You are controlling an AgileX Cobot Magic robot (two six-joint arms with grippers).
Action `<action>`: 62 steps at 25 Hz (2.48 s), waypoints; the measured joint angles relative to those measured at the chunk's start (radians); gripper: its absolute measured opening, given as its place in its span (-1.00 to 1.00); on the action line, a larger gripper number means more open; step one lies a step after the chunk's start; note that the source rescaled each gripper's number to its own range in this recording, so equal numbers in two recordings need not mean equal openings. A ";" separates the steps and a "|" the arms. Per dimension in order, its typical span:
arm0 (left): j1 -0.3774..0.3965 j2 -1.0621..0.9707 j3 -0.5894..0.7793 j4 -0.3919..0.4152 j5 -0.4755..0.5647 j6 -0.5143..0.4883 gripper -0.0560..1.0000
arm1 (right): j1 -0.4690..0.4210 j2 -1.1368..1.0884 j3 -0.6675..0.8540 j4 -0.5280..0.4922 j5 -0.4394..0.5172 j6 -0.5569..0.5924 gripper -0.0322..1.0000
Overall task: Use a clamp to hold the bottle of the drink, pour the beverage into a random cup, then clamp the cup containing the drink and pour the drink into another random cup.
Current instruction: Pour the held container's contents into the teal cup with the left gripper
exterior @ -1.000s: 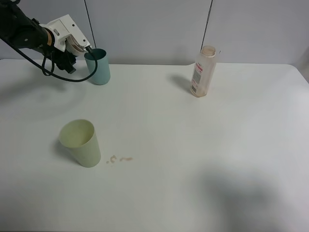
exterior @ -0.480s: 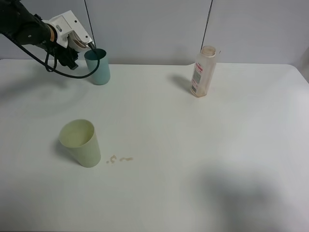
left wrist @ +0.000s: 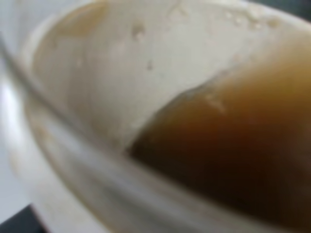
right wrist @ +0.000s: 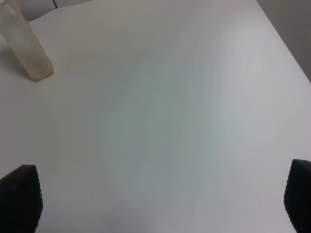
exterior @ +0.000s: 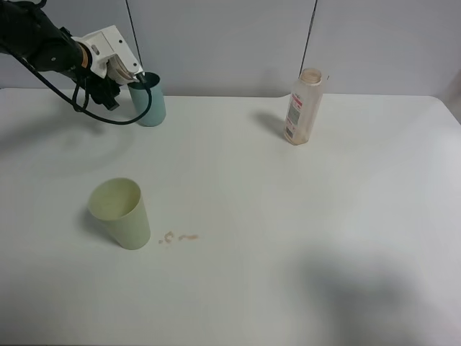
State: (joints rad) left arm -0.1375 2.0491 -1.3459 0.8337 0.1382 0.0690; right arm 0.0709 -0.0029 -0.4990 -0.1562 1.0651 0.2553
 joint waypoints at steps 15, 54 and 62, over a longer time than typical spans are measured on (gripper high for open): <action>-0.005 0.005 -0.008 0.023 0.022 0.035 -0.87 | 0.000 0.000 0.000 0.000 0.000 0.000 1.00; -0.005 0.009 -0.033 0.042 0.078 0.078 -0.87 | 0.000 0.000 0.000 0.000 0.000 0.000 1.00; -0.005 0.009 -0.033 0.048 0.078 0.078 -0.87 | 0.000 0.000 0.000 0.000 0.000 0.000 1.00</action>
State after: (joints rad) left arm -0.1425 2.0577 -1.3785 0.8817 0.2163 0.1475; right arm 0.0709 -0.0029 -0.4990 -0.1562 1.0651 0.2553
